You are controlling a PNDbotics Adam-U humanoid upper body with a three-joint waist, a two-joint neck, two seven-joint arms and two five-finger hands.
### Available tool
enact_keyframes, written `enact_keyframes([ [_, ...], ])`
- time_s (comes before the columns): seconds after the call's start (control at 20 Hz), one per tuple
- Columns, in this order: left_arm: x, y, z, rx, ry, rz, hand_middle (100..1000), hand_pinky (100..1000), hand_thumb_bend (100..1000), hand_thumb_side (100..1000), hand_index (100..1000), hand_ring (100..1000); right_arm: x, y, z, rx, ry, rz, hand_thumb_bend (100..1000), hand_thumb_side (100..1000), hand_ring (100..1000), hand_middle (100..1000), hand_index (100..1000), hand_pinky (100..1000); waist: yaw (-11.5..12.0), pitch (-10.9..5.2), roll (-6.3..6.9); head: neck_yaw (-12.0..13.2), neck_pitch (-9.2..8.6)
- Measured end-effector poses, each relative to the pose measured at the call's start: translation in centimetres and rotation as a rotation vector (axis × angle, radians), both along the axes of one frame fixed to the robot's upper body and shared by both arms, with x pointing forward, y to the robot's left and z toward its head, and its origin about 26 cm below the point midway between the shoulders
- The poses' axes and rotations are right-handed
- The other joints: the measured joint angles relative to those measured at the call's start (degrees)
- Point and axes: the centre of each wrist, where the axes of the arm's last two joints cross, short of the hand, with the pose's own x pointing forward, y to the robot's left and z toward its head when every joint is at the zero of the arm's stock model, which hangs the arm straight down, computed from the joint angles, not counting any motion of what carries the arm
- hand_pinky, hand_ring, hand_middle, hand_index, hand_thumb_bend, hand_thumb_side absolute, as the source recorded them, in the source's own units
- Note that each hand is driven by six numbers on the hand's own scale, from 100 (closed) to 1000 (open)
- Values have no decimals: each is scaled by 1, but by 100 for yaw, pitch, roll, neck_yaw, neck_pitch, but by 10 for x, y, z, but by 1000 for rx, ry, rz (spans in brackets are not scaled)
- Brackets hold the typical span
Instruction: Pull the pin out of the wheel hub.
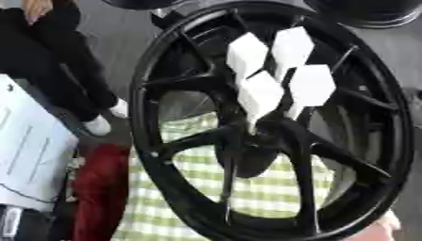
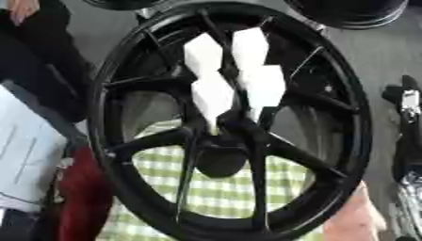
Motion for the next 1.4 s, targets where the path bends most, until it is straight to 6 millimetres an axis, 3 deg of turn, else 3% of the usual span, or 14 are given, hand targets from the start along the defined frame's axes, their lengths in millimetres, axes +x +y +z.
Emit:
enact_keyframes([
  [0.7, 1, -1, 2, 0, -4, -1, 876, 553, 231, 884, 751, 842, -1, 1, 2, -3, -8, 0, 100, 642, 783, 672, 814, 1000, 7, 62, -35, 16, -5],
  [0.85, 1, -1, 2, 0, -4, -2, 876, 553, 228, 880, 751, 842, -3, -1, 14, -40, -40, 19, 100, 611, 786, 675, 816, 1000, -17, 59, -21, 16, -4],
  [0.9, 1, 0, 2, 1, -3, -2, 876, 553, 237, 882, 751, 842, -5, -3, 19, -63, -53, 29, 100, 677, 786, 676, 816, 1000, -31, 53, -11, 16, -2],
  [0.95, 1, 0, 2, 1, -3, -2, 876, 553, 229, 878, 751, 842, -6, -5, 23, -87, -65, 42, 100, 672, 787, 676, 817, 1000, -44, 38, 3, 16, -1],
  [1.0, 1, 0, 2, 2, -3, -2, 877, 553, 229, 878, 751, 842, -7, -8, 28, -114, -80, 55, 100, 587, 787, 678, 817, 1000, -55, 12, 12, 16, 0],
  [1.4, 0, 1, 0, 7, 7, -3, 877, 552, 227, 875, 750, 842, -6, -33, 77, -436, -199, 232, 100, 526, 795, 692, 825, 975, -123, -134, 27, 12, 92],
])
